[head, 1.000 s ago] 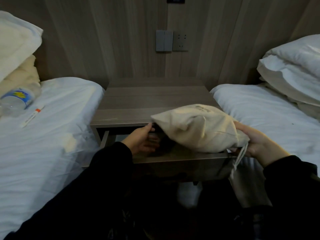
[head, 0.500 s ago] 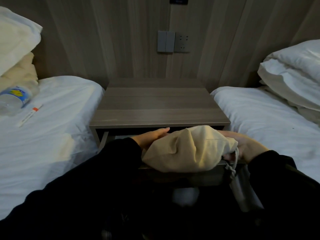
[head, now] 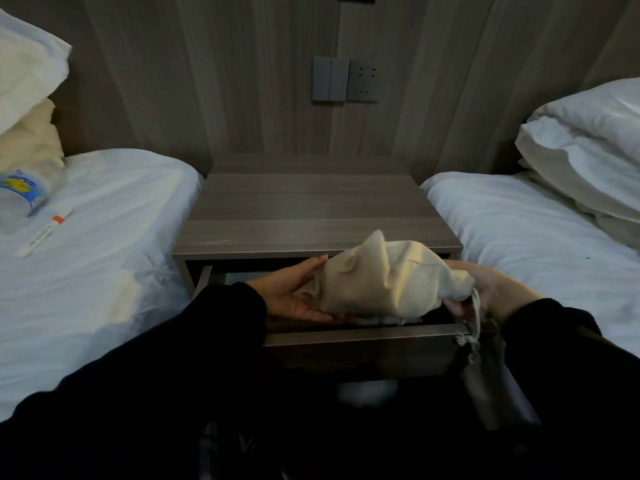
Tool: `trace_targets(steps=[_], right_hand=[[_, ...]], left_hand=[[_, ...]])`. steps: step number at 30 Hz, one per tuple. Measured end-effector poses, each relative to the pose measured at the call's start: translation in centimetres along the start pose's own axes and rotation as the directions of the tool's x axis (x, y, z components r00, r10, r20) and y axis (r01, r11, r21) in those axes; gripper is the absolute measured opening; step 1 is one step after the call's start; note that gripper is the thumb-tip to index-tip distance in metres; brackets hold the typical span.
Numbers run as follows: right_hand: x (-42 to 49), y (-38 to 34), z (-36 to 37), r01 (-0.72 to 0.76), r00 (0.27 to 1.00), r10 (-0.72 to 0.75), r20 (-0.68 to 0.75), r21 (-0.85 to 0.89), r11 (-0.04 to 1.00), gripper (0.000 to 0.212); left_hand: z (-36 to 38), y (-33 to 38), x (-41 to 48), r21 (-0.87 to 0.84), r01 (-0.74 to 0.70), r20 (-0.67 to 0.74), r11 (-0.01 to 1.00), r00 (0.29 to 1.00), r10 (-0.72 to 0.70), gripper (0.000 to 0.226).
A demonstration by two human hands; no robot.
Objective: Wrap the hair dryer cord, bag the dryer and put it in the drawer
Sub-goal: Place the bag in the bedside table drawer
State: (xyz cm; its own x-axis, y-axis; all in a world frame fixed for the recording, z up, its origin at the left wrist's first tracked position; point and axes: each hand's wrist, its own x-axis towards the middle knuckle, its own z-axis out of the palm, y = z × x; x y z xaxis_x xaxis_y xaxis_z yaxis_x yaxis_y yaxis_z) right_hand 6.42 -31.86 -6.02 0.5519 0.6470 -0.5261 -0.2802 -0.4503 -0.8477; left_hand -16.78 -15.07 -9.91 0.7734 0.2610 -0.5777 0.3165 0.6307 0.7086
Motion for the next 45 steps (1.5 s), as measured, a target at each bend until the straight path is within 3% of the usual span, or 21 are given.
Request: trace_targets(steps=[4, 8, 11, 18, 21, 23, 25, 26, 27, 28, 29, 30, 32, 35, 36, 39, 42, 45], right_hand=[[1.3, 0.3, 2.5, -0.043, 0.999, 0.044, 0.011, -0.051, 0.998, 0.018], [3.6, 0.4, 5.5, -0.112, 0.992, 0.118, 0.046, -0.122, 0.986, 0.013], [4.2, 0.3, 7.8, -0.161, 0.982, 0.175, 0.065, -0.179, 0.971, 0.010], [5.8, 0.3, 10.6, 0.032, 0.999, -0.023, 0.039, -0.274, 0.961, 0.013], [6.7, 0.5, 10.1, 0.166, 0.985, -0.139, 0.098, -0.369, 0.914, 0.031], [6.1, 0.6, 9.8, 0.244, 0.967, -0.184, 0.175, -0.447, 0.861, 0.031], [6.1, 0.7, 9.0, 0.278, 0.951, -0.161, 0.263, -0.503, 0.819, 0.034], [6.0, 0.7, 8.5, 0.279, 0.950, -0.129, 0.286, -0.579, 0.766, 0.039], [6.4, 0.8, 7.8, 0.293, 0.945, -0.103, 0.310, -0.669, 0.683, 0.045], [6.3, 0.8, 7.2, 0.313, 0.940, -0.069, 0.335, -0.763, 0.565, 0.053], [6.4, 0.9, 6.7, 0.341, 0.933, -0.047, 0.358, -0.830, 0.442, 0.060], [6.4, 0.9, 6.1, 0.335, 0.935, -0.012, 0.353, -0.876, 0.346, 0.065], [5.5, 0.7, 5.2, 0.324, 0.936, 0.075, 0.344, -0.925, 0.199, 0.053], [3.9, 0.2, 4.3, 0.279, 0.896, 0.308, 0.318, -0.946, 0.165, 0.013], [3.7, 0.3, 4.0, 0.291, 0.895, 0.322, 0.310, -0.951, 0.104, 0.008], [3.4, -0.2, 3.7, 0.299, 0.937, 0.217, 0.274, -0.950, -0.092, 0.024], [2.7, -1.6, 3.5, 0.295, 0.929, 0.239, 0.283, -0.955, -0.016, 0.007], [2.3, -2.5, 3.3, 0.296, 0.910, 0.303, 0.283, -0.955, 0.004, 0.028]], left_hand=[[-0.6, 0.1, 1.4, -0.032, 0.019, -0.188, 0.999, 0.982, -0.025, 0.026], [-1.8, -0.1, 2.2, -0.048, 0.076, -0.290, 0.996, 0.953, -0.087, 0.035], [-2.8, -0.2, 2.6, -0.087, 0.038, -0.330, 0.996, 0.942, -0.064, 0.030], [-3.9, 0.2, 2.8, -0.129, -0.047, -0.406, 0.991, 0.914, -0.009, 0.030], [-4.5, 0.0, 3.4, 0.021, -0.074, -0.504, 0.997, 0.860, 0.075, 0.017], [-5.0, -0.4, 3.8, 0.151, -0.163, -0.612, 0.975, 0.759, 0.222, 0.035], [-5.2, -0.4, 3.8, 0.293, -0.198, -0.622, 0.936, 0.704, 0.343, 0.049], [-5.3, -0.4, 3.9, 0.440, -0.148, -0.588, 0.886, 0.698, 0.409, 0.049], [-5.2, -0.2, 3.6, 0.631, -0.011, -0.539, 0.776, 0.713, 0.449, 0.048], [-5.1, -0.1, 3.2, 0.810, 0.180, -0.480, 0.558, 0.750, 0.456, 0.050], [-4.8, 0.0, 2.6, 0.908, 0.324, -0.414, 0.264, 0.789, 0.455, 0.054], [-4.5, -0.1, 2.1, 0.923, 0.385, -0.349, 0.020, 0.815, 0.462, 0.058], [-3.6, -0.7, 1.1, 0.907, 0.349, -0.202, -0.236, 0.851, 0.484, 0.058], [-1.9, -1.6, 0.7, 0.917, 0.106, 0.074, -0.384, 0.902, 0.426, 0.063], [-1.3, -1.7, 0.8, 0.914, 0.070, 0.089, -0.400, 0.927, 0.365, 0.070], [-0.3, -1.7, 1.5, 0.921, 0.086, 0.004, -0.379, 0.973, 0.231, 0.078], [0.0, -1.8, 2.0, 0.920, 0.122, -0.031, -0.371, 0.969, 0.243, 0.078], [0.1, -2.0, 1.9, 0.929, 0.128, -0.040, -0.347, 0.967, 0.251, 0.077]])
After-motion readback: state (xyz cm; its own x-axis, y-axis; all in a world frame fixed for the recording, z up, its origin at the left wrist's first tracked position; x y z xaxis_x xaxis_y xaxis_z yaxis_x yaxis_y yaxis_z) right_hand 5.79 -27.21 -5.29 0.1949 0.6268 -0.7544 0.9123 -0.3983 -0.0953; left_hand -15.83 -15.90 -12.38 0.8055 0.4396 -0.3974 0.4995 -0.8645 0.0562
